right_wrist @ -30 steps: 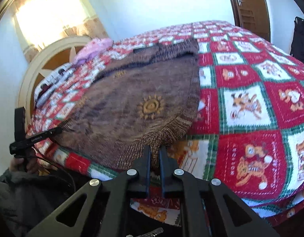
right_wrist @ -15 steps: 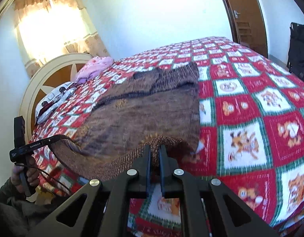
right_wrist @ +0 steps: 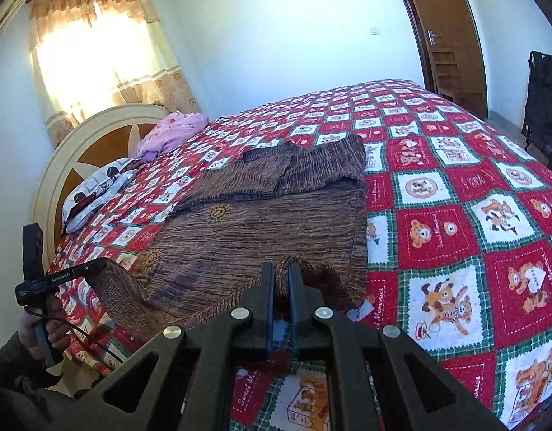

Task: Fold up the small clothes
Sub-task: 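Lift the held hem with both grippers and fold it over toward the collar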

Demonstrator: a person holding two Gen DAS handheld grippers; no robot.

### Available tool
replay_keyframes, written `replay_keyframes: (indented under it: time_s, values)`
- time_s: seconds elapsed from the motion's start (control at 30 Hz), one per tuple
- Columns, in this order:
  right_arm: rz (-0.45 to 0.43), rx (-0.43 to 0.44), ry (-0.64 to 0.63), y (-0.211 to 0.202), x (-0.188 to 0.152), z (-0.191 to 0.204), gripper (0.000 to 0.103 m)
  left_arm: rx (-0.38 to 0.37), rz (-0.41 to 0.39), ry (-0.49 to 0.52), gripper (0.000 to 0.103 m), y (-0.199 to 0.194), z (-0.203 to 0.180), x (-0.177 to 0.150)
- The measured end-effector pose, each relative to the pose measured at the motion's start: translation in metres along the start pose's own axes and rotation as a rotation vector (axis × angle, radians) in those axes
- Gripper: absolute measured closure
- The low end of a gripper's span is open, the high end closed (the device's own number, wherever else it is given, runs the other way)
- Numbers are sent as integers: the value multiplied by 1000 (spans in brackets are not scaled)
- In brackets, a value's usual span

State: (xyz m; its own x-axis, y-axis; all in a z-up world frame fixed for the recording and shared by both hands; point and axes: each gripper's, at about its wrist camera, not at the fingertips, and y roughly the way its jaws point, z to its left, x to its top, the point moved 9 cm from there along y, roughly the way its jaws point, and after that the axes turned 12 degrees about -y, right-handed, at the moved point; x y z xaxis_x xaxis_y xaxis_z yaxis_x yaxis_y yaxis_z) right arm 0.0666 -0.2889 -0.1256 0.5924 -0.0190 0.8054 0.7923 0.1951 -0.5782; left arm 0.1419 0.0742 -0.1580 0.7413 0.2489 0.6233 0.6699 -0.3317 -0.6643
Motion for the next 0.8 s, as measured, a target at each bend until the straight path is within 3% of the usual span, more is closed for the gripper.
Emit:
replay_keyframes:
  time_s: [0.47, 0.8]
  values:
    - [-80, -27, -43, 10, 68, -13, 96, -45, -115, 14, 94, 11, -34, 75]
    - [-102, -48, -25, 40, 127, -38, 97, -39, -140, -24, 94, 39, -41, 131]
